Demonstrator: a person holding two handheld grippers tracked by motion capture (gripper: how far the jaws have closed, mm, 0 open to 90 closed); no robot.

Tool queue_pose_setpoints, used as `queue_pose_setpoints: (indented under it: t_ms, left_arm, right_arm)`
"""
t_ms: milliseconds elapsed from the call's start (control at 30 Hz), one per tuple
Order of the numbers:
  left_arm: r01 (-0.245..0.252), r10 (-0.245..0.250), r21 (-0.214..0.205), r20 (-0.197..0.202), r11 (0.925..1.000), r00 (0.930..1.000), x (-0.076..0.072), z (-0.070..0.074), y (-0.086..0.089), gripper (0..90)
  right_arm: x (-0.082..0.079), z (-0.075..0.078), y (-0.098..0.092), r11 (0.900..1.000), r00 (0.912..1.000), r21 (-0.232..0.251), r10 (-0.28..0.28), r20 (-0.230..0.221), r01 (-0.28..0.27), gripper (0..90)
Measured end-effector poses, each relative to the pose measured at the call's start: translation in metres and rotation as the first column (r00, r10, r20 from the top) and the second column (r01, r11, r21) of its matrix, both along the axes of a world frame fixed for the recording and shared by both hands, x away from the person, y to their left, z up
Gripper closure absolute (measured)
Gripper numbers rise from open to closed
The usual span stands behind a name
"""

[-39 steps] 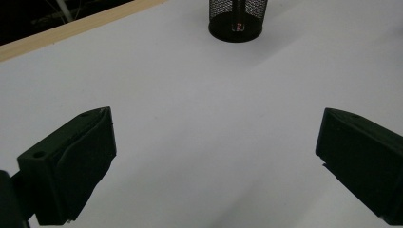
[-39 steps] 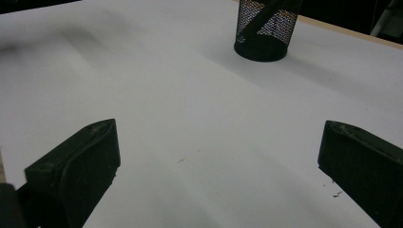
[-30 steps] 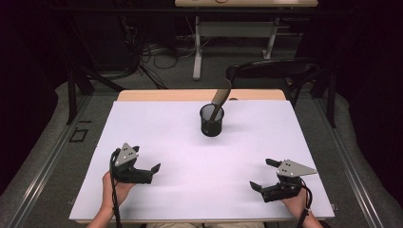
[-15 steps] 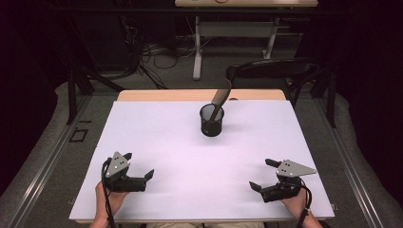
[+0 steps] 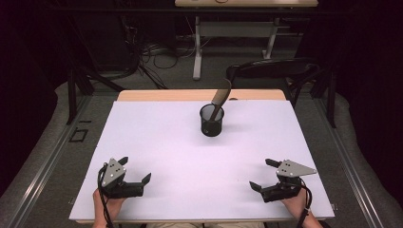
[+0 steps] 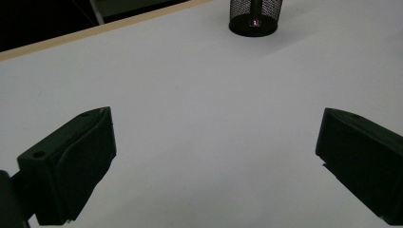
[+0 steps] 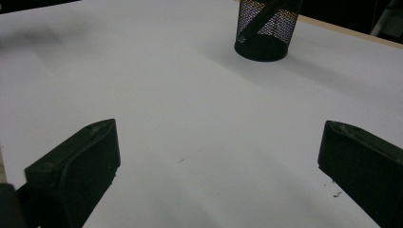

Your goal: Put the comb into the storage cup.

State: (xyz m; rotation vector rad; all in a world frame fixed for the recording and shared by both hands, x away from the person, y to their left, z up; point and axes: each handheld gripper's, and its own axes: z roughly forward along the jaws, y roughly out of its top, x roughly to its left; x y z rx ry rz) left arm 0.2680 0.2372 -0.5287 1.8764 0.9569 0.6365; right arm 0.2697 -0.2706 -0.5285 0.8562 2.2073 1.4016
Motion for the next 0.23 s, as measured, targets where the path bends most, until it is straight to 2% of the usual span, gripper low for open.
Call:
queue_pose_setpoints:
  t_ms: [233]
  left_arm:
    - [0.016,-0.016,-0.001,-0.006,0.9999,0.9999,-0.0003,-0.0028,-0.0011,0.0]
  right_arm:
    - [0.0,0.0,-0.0001,1.0,1.0,-0.001,-0.001,0.002,0.001,0.0]
